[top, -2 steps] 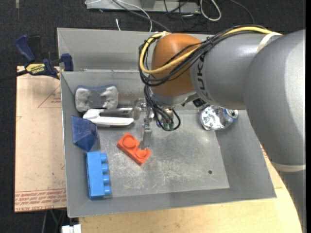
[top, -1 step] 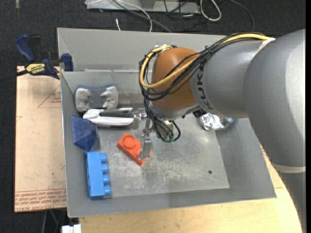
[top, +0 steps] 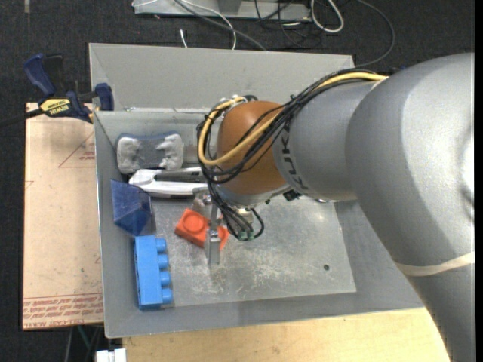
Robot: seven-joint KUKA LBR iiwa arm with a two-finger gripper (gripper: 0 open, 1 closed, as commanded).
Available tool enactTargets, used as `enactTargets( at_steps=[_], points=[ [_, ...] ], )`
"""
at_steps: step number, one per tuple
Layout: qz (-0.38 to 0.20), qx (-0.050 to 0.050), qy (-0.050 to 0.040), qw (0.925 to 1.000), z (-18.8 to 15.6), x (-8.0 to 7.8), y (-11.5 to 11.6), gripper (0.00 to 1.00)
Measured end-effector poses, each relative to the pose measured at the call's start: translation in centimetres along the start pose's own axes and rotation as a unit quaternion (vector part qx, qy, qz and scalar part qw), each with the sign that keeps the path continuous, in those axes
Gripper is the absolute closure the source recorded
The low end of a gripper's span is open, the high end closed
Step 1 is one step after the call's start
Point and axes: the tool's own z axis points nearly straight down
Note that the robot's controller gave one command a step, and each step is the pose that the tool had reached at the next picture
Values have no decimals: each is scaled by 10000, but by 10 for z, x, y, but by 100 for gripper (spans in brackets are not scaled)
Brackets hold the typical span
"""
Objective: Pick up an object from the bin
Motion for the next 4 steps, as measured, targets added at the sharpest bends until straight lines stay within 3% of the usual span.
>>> enactTargets(
  at_steps=[1, 3, 4],
  points=[
    [89, -12, -70, 9999, 0, 20, -10, 100],
    [86, -12, -55, 9999, -8, 20, -9, 100],
    [846, -22, -54, 9964, 2, 51, 4, 100]
  ],
)
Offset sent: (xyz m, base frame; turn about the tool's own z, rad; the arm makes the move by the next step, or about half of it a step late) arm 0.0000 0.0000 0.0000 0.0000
